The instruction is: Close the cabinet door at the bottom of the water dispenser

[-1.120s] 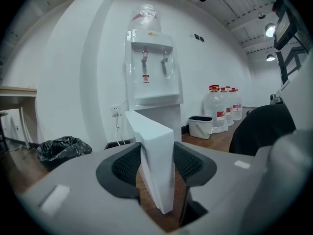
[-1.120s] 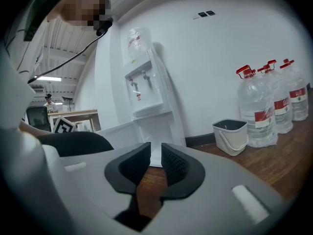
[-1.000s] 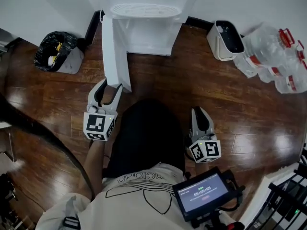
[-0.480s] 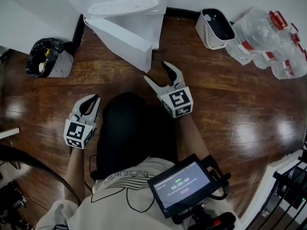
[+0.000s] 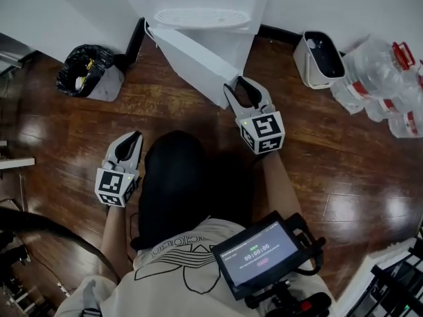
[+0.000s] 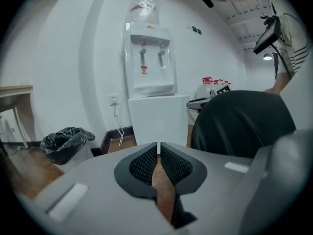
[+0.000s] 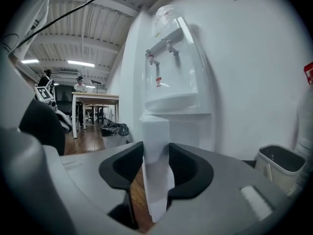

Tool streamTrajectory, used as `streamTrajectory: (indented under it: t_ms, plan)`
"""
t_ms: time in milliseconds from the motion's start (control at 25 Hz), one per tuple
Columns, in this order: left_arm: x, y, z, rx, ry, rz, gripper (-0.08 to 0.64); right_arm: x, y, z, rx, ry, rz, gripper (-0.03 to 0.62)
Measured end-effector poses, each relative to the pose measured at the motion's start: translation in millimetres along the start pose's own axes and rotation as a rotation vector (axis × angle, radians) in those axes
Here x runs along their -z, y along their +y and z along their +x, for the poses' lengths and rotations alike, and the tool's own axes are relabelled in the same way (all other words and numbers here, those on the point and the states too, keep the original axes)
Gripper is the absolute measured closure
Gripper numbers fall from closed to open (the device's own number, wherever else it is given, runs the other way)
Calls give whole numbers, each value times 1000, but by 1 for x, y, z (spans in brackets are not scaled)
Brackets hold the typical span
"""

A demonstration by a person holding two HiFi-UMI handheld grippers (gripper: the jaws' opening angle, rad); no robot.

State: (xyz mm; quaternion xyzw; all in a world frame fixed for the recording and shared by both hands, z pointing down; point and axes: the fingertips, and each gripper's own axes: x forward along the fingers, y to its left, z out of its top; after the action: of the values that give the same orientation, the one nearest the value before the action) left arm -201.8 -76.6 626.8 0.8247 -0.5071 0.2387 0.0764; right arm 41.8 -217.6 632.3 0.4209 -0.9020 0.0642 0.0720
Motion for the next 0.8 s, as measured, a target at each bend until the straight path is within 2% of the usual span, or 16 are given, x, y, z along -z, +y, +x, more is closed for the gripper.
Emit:
streamTrajectory:
  t_ms: [120,160,240,440,640,680,720,800]
  plan:
    - [10,-3,2,-17,8,-35,518,-5,-26,7,48,5,-13,433]
    - [12,-2,2,-30,6,-50,518,-7,-39,11,83,9,-20,488]
    - [15,-2,-4,-53,1,-66,518,-8,-66,22,151,31,-22,512]
    - [26,7,-15,-99,-4,-95,518,-16,-122,51,249,89,66,537]
    - [31,13,-20,-98,-15,-105,527,-20,-134,60,308,110,109,535]
    - [28,16,-19,-104,-34,-109,528,-21,-134,59,316,102,111,539]
    - [23,19,-20,-112,-65,-123,530,-22,-132,55,321,91,113,582]
    - [5,24,-28,-122,-155,-179,540,-23,-112,38,297,53,124,589]
